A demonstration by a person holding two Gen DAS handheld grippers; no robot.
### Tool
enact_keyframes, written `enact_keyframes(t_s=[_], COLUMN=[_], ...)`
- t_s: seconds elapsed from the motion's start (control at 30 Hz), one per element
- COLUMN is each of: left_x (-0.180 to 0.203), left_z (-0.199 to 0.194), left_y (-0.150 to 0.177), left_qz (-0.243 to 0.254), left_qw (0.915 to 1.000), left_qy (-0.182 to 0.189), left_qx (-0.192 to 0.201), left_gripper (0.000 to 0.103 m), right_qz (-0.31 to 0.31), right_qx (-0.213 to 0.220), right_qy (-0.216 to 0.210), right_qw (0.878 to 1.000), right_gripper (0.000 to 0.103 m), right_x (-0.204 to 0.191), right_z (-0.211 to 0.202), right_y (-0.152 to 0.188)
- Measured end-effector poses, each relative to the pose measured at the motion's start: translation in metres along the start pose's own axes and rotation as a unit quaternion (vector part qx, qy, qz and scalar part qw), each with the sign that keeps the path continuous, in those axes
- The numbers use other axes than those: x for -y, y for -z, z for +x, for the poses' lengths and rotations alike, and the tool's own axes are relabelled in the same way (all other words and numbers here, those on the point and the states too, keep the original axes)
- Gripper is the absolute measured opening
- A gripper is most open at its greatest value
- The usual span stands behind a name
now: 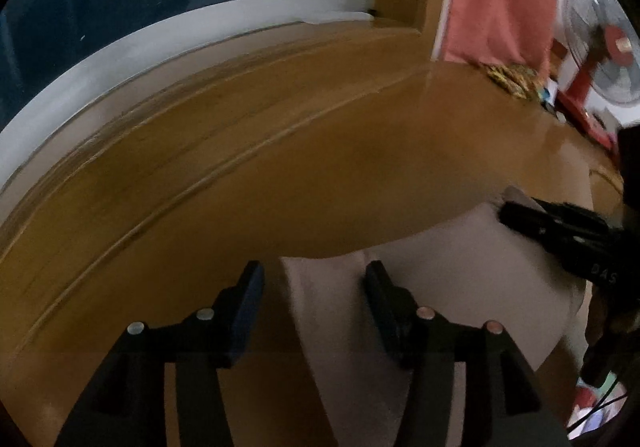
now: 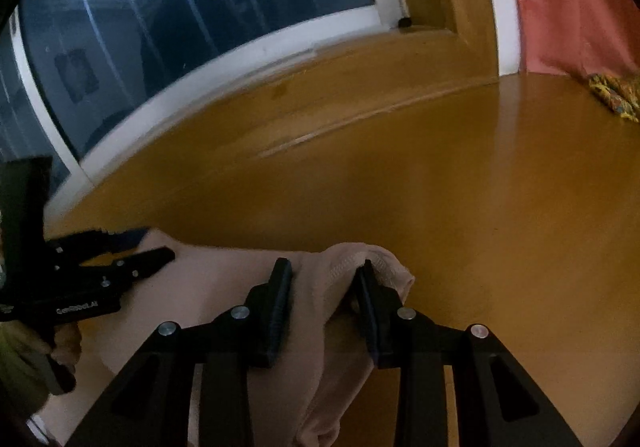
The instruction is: Fold clothes
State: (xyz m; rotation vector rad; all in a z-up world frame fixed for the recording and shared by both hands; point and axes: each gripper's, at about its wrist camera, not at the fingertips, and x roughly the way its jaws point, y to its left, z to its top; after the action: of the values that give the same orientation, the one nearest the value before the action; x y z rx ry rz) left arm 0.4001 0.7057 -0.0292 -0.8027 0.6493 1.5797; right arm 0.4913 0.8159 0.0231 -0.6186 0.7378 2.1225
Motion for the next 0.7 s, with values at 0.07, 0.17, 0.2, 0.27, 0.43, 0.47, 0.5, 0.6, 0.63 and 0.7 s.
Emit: enact_keyframes(t_s=[0.07,0.17,0.2,0.27,0.43,0.47,0.5,0.6,0.63,0.7], left_x=[-0.009,-0.015,-0.014,-0.007,0.02,0.021,0.021,0.02,0.022,0.027], left_z=[-0.02,-0.042,-0.047,-0.052,-0.025,-0.015,-0.006,-0.001,0.0,-0.001], left_y=[-0.002,0.0,0.001,0.001,0.014,0.017,0.019,0.029,0.029,0.025], left_qz=[-0.023,-0.055,-0.064,-0.068,-0.033,-0.034,-0.036,-0.038,-0.037,-0.04], left_qw=[0.9995,0.9978,0.9968,0.9948,0.9957,0.9961,0.9964,0.9968,0.9971,0.9973], left_qy=[-0.008,0.006,0.022,0.055,0.083,0.08,0.077,0.069,0.067,0.061], left_qx=[0.019,0.038,0.043,0.052,0.027,0.012,-0.002,0.002,0.0,-0.005], left_gripper=[0.051,0.049,0.049,0.049,0.049,0.049,0.049,0.052,0.052,0.052], right_qz=[-0.004,-0.002,-0.003,-0.005,-0.037,-0.038,-0.04,-0.048,-0.053,-0.049], right_qx=[0.026,0.061,0.064,0.063,-0.02,-0.038,-0.048,-0.046,-0.048,-0.053], right_qy=[-0.002,0.007,0.0,-0.022,-0.045,-0.041,-0.038,-0.043,-0.043,-0.049], right_qw=[1.0,0.998,0.998,0.998,0.998,0.998,0.997,0.997,0.997,0.996], right_gripper=[0.036,0.038,0.038,0.039,0.039,0.039,0.039,0.039,0.039,0.039], right_x=[-0.004,-0.011,-0.014,-0.022,-0.039,-0.039,-0.037,-0.033,-0.033,-0.026], right_z=[-0.022,-0.054,-0.058,-0.06,-0.017,-0.008,-0.001,0.001,0.0,-0.004], right_y=[-0.003,-0.005,-0.005,-0.004,0.012,0.017,0.021,0.024,0.023,0.016])
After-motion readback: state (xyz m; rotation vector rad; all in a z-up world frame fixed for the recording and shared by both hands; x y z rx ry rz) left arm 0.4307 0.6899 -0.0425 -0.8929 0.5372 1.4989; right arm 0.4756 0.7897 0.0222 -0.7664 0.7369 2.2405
